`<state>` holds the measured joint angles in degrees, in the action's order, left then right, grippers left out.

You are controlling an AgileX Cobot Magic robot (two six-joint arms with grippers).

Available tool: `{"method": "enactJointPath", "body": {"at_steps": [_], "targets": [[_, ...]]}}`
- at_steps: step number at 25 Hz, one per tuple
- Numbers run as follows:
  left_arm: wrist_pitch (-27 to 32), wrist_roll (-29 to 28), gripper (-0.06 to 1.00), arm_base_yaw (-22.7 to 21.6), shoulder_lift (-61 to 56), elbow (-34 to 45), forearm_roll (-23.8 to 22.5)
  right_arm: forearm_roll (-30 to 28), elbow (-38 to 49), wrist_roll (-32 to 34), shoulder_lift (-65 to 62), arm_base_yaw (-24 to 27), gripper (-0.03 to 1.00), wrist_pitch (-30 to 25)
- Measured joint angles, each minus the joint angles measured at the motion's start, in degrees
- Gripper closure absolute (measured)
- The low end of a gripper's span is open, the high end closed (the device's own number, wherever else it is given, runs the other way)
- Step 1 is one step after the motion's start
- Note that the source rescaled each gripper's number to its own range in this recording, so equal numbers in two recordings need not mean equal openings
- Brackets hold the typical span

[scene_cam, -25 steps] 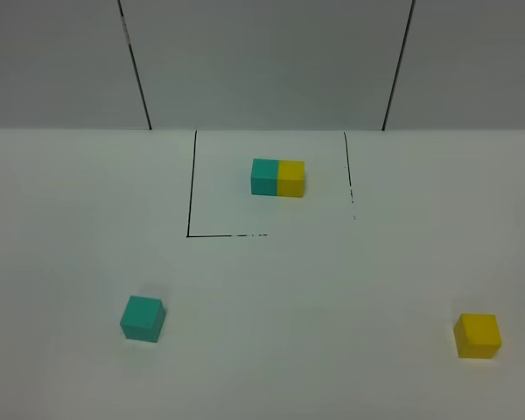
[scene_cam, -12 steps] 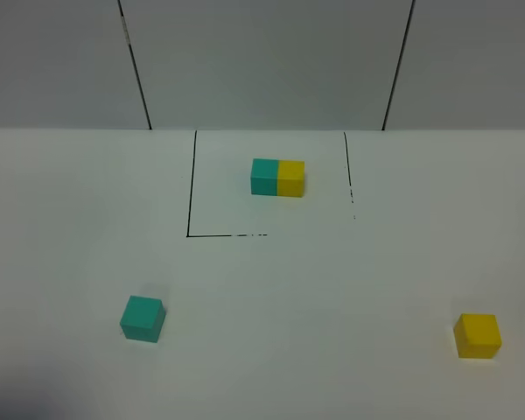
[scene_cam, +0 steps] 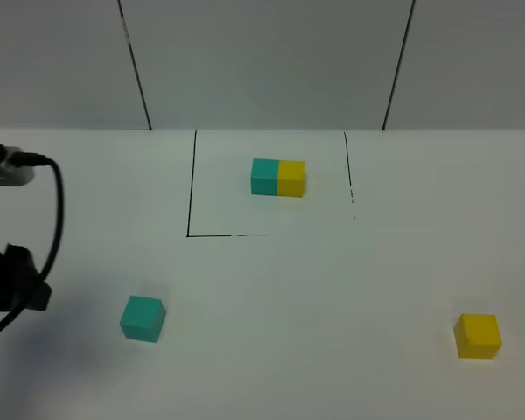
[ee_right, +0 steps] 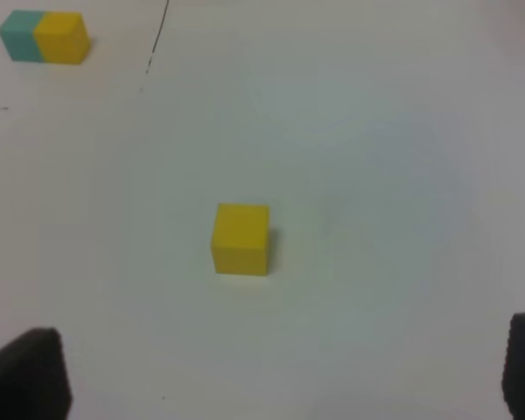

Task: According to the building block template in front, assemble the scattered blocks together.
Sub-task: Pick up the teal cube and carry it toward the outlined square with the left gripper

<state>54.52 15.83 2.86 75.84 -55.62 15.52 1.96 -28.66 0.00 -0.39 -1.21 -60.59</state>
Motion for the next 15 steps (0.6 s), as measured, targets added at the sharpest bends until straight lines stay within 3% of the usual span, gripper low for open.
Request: {"method": "enactJointPath", "body": {"at_steps": [8,15], "targets": [[-6.10,-8.07,0.09,12.77,18.35,-7.94,-6.75,0.00,0.00,0.00,0.00,0.00,-0.03,0.00],[-8.58,-15.48,0.09,17.50,30.05,-14.38,-9.55,0.00,0.00,0.00,0.00,0.00,-0.03,0.00]]}}
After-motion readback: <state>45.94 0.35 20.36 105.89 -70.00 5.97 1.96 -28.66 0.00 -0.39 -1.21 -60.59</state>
